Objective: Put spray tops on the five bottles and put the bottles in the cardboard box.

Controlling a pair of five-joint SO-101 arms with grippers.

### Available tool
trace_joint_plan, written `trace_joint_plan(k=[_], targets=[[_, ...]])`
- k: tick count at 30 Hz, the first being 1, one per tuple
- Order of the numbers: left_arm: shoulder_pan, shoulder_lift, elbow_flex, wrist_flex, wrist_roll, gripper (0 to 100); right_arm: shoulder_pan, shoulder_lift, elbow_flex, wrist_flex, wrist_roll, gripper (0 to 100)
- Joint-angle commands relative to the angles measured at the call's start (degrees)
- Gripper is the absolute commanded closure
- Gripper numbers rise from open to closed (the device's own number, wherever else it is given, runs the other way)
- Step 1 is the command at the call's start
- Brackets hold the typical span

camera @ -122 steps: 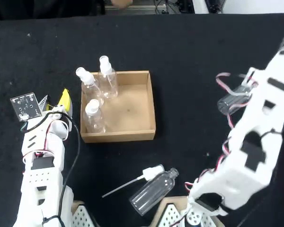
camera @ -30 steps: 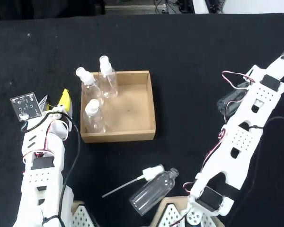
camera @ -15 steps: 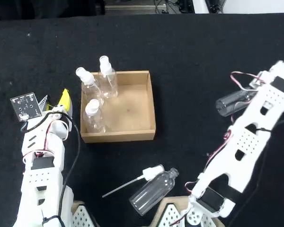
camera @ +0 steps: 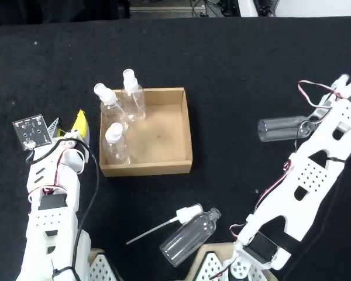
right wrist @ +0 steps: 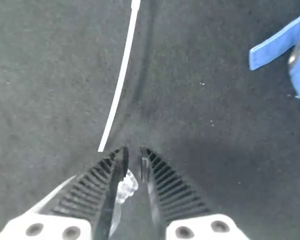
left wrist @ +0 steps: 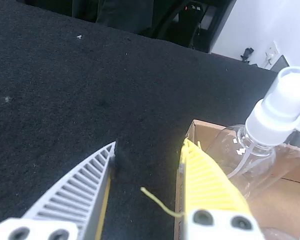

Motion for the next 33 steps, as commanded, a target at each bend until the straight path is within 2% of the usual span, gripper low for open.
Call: trace_joint_plan(k=[1, 8, 15, 23, 27, 31, 33], targets=[[0.7, -1.1, -0.7, -1.4, -0.4, 81, 0.5, -7.0, -3.6, 0.1, 0.3, 98.3], [0.6, -1.1, -0.7, -1.4, -0.4, 81, -2.8, -5.3, -3.2, -12.8, -9.8, 77.0], [0.7, -1.1, -0.7, -1.4, -0.4, 81, -3.5, 4.8, -3.4, -28.8, -10.9, 82.2], [0.7, -1.1, -0.7, -1.4, -0.4, 81, -3.7, 12.6, -3.2, -41.8, -10.9, 82.5], [0.7, -1.1, -0.7, -1.4, -0.4, 81, -4.1, 15.2, -3.4, -42.8, -10.5, 83.5], [0.8, -1.1, -0.7, -1.4, -0.4, 81, -4.1, 15.9, -3.9, -41.7, -10.5, 99.6], [0.8, -1.1, -0.7, -1.4, -0.4, 81, -4.1, 15.1, -3.9, -39.7, -10.4, 97.9]])
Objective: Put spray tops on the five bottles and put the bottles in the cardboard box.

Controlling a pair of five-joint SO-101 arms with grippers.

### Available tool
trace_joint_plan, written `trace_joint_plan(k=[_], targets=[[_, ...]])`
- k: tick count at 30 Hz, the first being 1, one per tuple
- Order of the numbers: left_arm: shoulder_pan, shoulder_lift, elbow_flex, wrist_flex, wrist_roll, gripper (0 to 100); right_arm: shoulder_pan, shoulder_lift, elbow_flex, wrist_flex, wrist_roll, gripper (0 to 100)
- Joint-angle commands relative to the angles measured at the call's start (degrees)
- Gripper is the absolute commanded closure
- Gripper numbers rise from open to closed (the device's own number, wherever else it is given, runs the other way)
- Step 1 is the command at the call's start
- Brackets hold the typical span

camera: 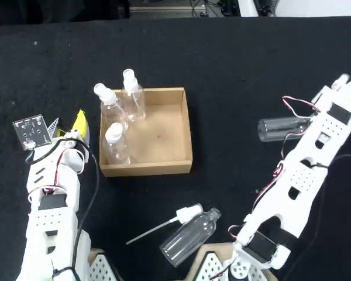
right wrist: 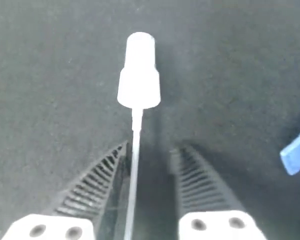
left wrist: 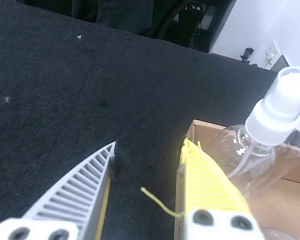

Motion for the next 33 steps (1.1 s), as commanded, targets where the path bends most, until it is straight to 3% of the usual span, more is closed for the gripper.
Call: trace_joint_plan(k=[1, 15, 33], targets=[[0.8, -1.1, -0.7, -1.4, -0.4, 81, -2.3, -2.4, -2.9, 2.0, 0.0, 99.2], [0.8, -1.1, -0.7, -1.4, -0.4, 81, -2.4, -13.6, -2.7, 25.9, -0.1, 98.8], [0.7, -1.1, -0.7, -1.4, -0.4, 81, -8.1, -14.9, -2.7, 28.5, -0.1, 98.8]])
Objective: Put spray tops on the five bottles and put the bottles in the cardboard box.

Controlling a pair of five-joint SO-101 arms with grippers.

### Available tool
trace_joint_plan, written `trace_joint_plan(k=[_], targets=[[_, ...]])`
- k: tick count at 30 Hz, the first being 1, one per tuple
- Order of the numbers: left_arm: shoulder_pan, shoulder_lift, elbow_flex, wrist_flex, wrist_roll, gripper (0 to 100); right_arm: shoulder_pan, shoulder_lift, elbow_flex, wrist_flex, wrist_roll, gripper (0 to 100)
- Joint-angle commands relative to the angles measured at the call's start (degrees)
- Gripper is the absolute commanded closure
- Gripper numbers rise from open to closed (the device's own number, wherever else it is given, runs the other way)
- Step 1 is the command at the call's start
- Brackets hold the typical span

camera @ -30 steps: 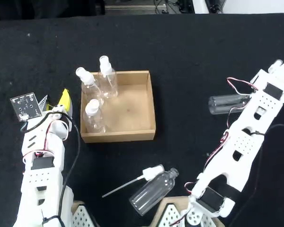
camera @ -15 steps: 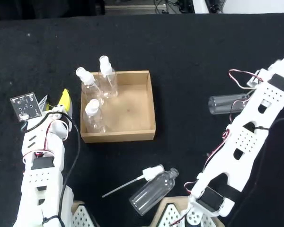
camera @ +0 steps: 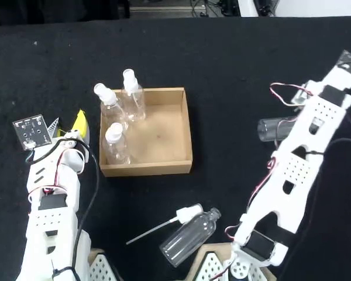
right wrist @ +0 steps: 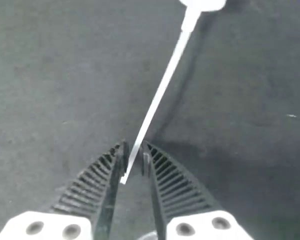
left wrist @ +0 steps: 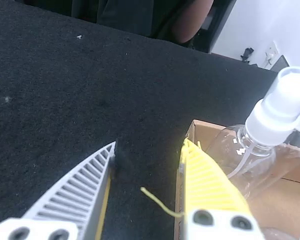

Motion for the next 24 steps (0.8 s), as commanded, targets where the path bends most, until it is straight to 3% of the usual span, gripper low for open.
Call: trace_joint_plan(k=[1, 6, 10, 15, 19, 24], targets=[[0.7, -1.1, -0.7, -1.4, -0.4, 81, -1.9, -7.1, -2.4, 1.0, 0.0, 98.8], [0.8, -1.1, -0.7, -1.4, -0.4, 81, -1.9, -10.9, -2.5, 2.7, 0.1, 98.8], [0.6, -1.1, -0.7, -1.4, -0.4, 81, -0.4, -14.5, -2.2, -1.9, 0.1, 94.2], [0.7, -1.1, -0.7, -1.4, -0.4, 81, 0.7, -12.1, -2.0, -18.5, -0.1, 81.3], [0.5, -1.1, -0.6, -1.4, -0.4, 81, 2.3, -6.0, -0.1, -34.2, -0.4, 87.2], [0.8, -1.1, -0.6, -1.4, -0.4, 81, 4.8, -0.7, 2.2, -43.9, -0.4, 90.9]])
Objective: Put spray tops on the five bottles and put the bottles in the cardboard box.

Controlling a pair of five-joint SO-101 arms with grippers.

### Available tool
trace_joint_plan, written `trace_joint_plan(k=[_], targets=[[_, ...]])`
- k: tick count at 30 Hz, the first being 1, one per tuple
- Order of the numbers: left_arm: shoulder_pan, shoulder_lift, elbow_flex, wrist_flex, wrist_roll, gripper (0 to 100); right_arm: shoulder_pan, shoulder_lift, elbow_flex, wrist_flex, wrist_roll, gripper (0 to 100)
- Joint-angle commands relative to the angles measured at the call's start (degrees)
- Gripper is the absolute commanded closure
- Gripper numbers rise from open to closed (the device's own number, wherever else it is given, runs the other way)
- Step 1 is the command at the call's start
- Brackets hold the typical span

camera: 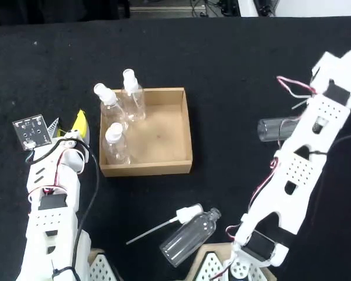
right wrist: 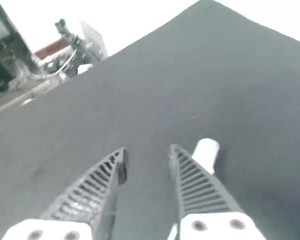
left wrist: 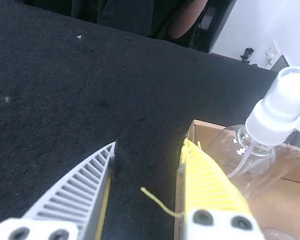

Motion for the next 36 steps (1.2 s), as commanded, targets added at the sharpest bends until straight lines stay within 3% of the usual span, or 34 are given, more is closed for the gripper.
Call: trace_joint_plan(k=[1, 10, 17, 21, 26, 32, 36], targets=[[0.8, -1.1, -0.6, -1.4, -0.4, 81, 2.6, 0.2, 0.7, -7.8, -0.4, 89.6], [0.8, -1.1, 0.0, -1.5, -0.4, 81, 3.3, 1.2, 11.3, -18.3, -1.7, 82.5], [0.8, -1.1, 0.2, -1.5, -0.4, 81, 3.1, 1.6, 15.4, -17.9, -6.2, 82.7], [0.8, -1.1, 0.2, -1.5, -0.4, 81, 2.9, 1.1, 16.8, -12.0, -6.4, 82.8], [0.8, -1.1, 0.2, -1.5, -0.4, 81, 3.3, 1.3, 7.8, 0.3, -6.2, 83.2], [0.6, -1.1, 0.1, -1.5, -0.4, 81, 3.1, 1.5, -1.4, 8.9, -6.0, 98.5], [0.4, -1.1, 0.1, -1.5, -0.4, 81, 1.8, 1.1, -3.8, 14.9, -6.0, 98.6]])
